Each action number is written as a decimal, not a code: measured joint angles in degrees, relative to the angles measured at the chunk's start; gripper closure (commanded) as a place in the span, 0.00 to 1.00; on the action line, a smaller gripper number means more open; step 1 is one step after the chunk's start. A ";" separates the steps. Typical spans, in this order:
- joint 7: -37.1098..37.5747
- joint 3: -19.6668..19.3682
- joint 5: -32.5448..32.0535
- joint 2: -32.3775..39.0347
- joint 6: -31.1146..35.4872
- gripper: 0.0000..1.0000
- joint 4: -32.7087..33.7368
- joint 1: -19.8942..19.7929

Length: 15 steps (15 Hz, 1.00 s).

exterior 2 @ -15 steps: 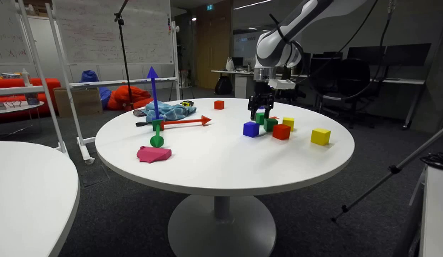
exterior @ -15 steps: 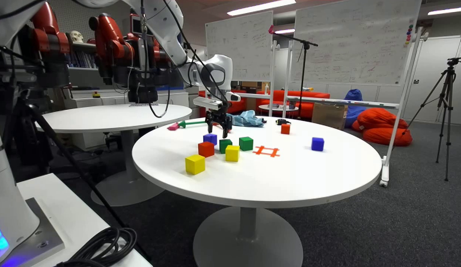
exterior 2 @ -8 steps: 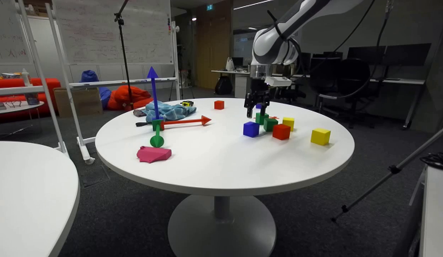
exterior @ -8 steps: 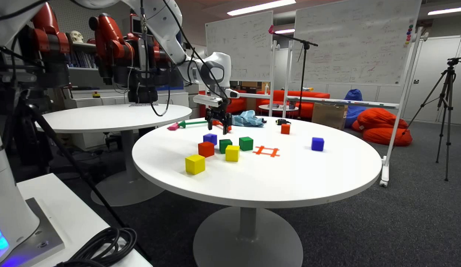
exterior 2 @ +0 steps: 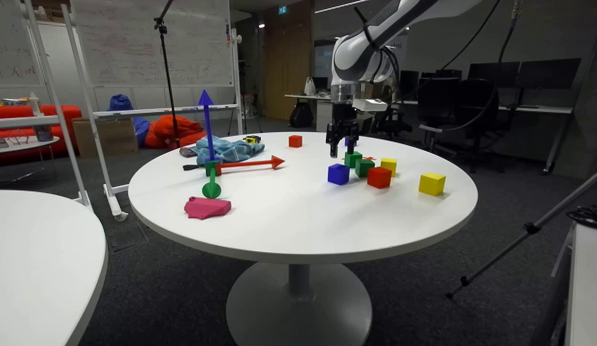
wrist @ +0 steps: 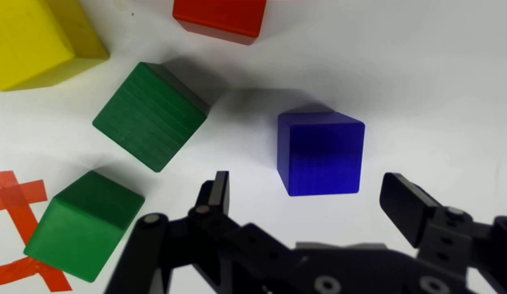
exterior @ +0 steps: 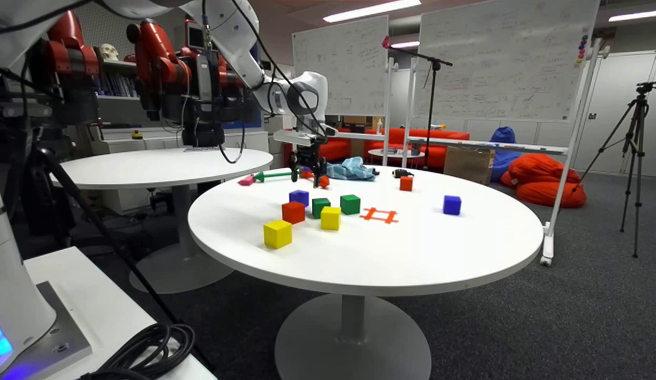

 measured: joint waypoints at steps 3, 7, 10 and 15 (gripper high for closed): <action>-0.87 0.32 0.00 1.79 -0.89 0.00 2.18 0.05; -1.16 0.56 0.04 4.46 -2.15 0.00 5.60 0.07; -1.18 0.75 0.14 6.48 -3.93 0.00 8.11 0.07; -1.18 1.15 0.31 8.87 -5.37 0.00 9.85 0.04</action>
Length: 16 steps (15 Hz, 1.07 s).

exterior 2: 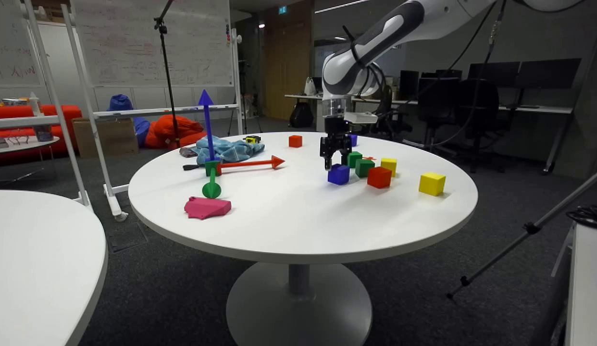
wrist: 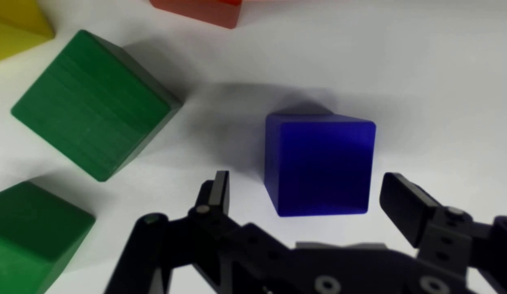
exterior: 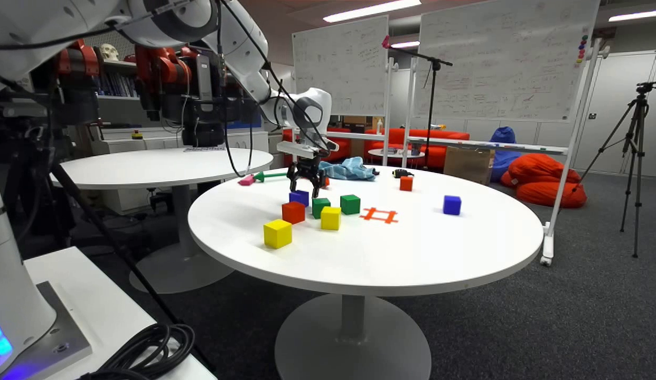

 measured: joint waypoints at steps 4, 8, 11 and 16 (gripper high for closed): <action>0.00 0.29 0.28 1.25 0.00 0.00 0.11 -0.03; 0.00 0.31 0.43 1.99 -0.01 0.41 0.12 -0.07; 0.00 0.31 0.43 2.05 0.00 0.66 0.31 -0.13; 0.08 0.24 0.53 1.62 0.36 0.72 0.46 -0.48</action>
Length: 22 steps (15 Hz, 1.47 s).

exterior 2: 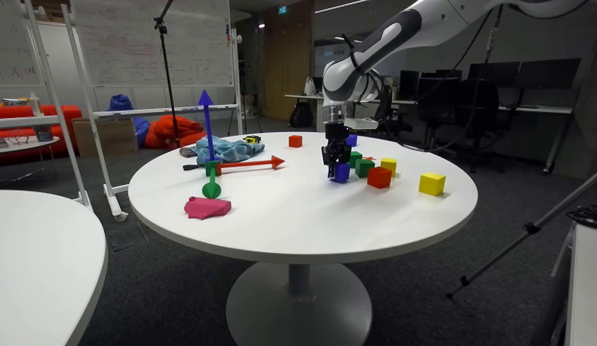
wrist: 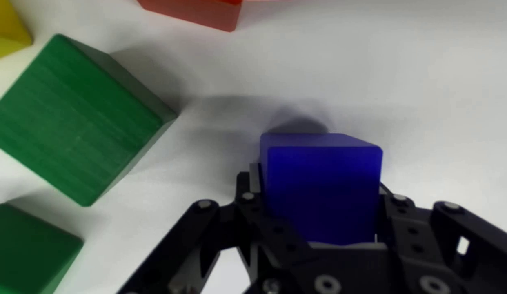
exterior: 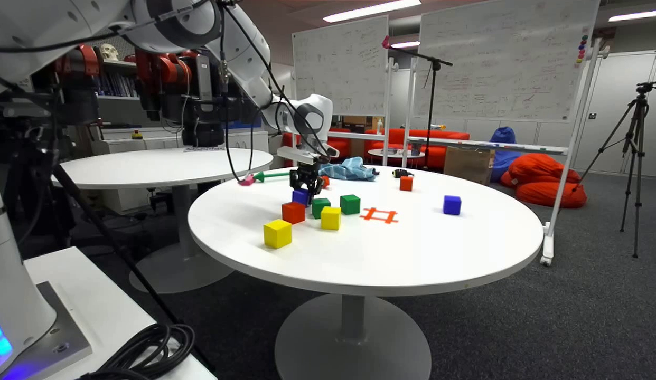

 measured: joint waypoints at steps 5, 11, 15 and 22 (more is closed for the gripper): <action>0.09 -0.12 2.47 -4.87 4.57 0.72 -5.03 -2.11; 0.33 -0.22 7.57 -10.82 6.17 0.72 -13.15 -4.71; 1.58 -0.25 11.28 -12.56 6.17 0.72 -16.37 -5.55; 5.85 -1.06 17.44 -15.01 6.24 0.72 -19.23 -6.01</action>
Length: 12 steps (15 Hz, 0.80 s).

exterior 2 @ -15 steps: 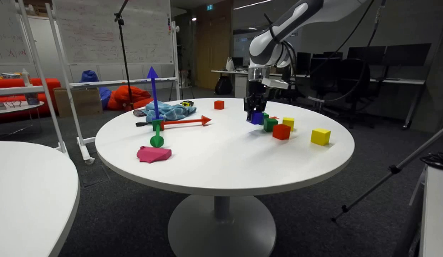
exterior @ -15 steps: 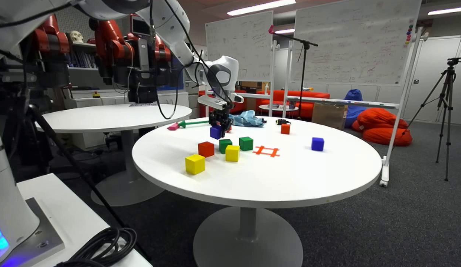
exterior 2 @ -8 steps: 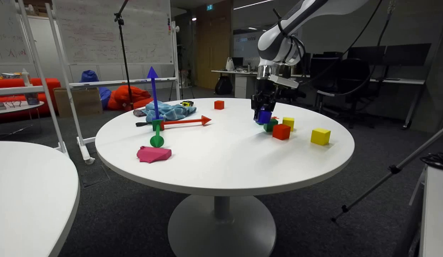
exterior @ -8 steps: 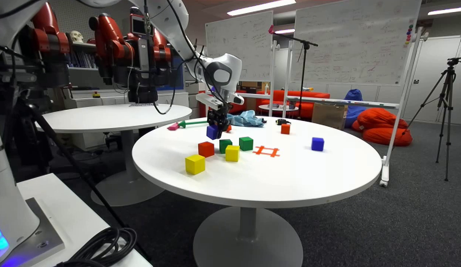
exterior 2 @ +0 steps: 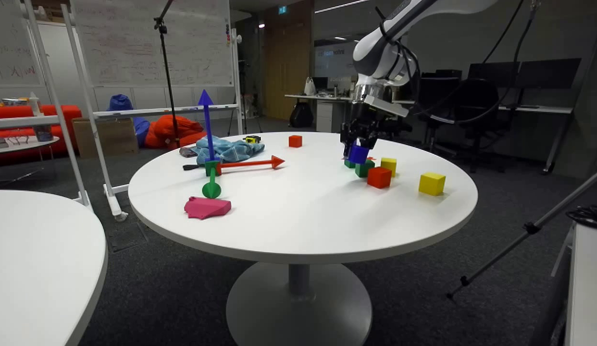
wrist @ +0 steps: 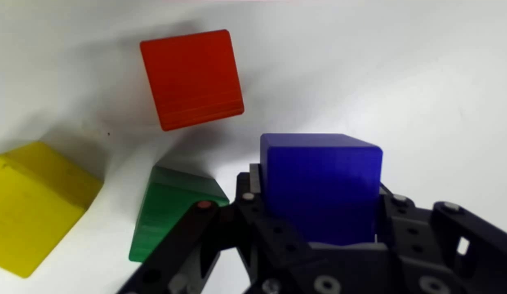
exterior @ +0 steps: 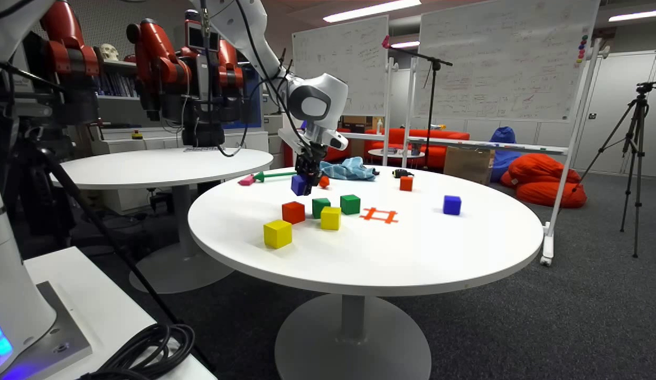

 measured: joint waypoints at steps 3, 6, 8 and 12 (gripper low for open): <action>1.15 -0.53 0.64 -0.97 0.00 0.72 -0.62 -0.02; 4.10 -1.17 0.66 -1.76 0.13 0.72 -1.33 -0.01; 6.22 -1.70 0.66 -2.46 0.33 0.72 -2.14 0.03; 8.93 -2.71 0.66 -3.22 0.33 0.72 -3.12 0.04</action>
